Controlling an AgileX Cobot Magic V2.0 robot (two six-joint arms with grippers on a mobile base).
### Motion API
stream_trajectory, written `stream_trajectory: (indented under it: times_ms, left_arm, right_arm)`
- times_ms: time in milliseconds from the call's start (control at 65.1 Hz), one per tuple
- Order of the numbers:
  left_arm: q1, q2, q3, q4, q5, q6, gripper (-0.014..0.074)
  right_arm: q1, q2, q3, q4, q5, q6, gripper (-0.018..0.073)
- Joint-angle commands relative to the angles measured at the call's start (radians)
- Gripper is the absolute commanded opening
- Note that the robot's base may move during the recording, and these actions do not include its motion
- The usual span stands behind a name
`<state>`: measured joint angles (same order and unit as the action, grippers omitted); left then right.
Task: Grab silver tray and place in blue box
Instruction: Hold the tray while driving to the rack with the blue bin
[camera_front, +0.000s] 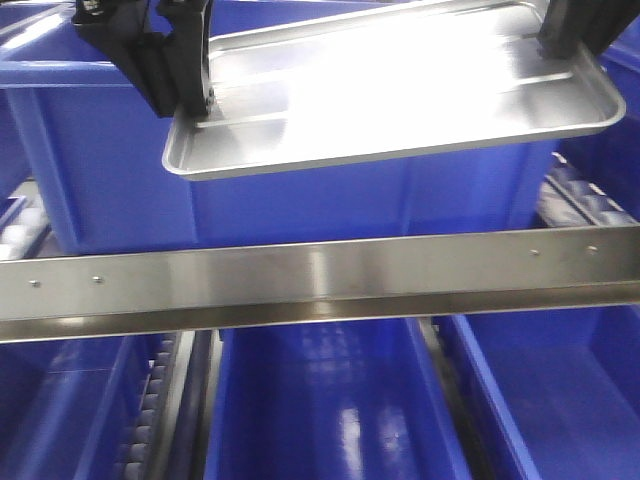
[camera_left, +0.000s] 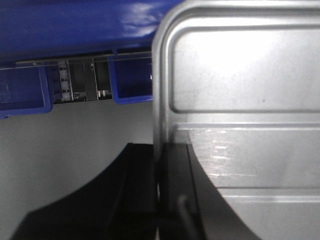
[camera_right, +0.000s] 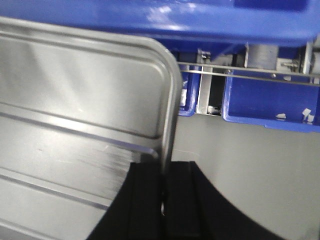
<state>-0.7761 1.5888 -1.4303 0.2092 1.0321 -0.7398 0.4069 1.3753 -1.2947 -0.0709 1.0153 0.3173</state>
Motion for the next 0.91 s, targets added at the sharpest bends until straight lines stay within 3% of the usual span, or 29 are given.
stream_trajectory:
  times_ms: [0,891]
  left_arm:
    - [-0.003,-0.036,-0.031,0.023,0.0,0.02,-0.0105]
    - [-0.003,-0.036,-0.031,0.023,0.0,0.02,-0.0105]
  right_arm:
    - [-0.003,-0.036,-0.039,-0.023,-0.065,-0.011,0.0057]
    - [-0.003,-0.036,-0.039,-0.023,-0.065,-0.011,0.0057]
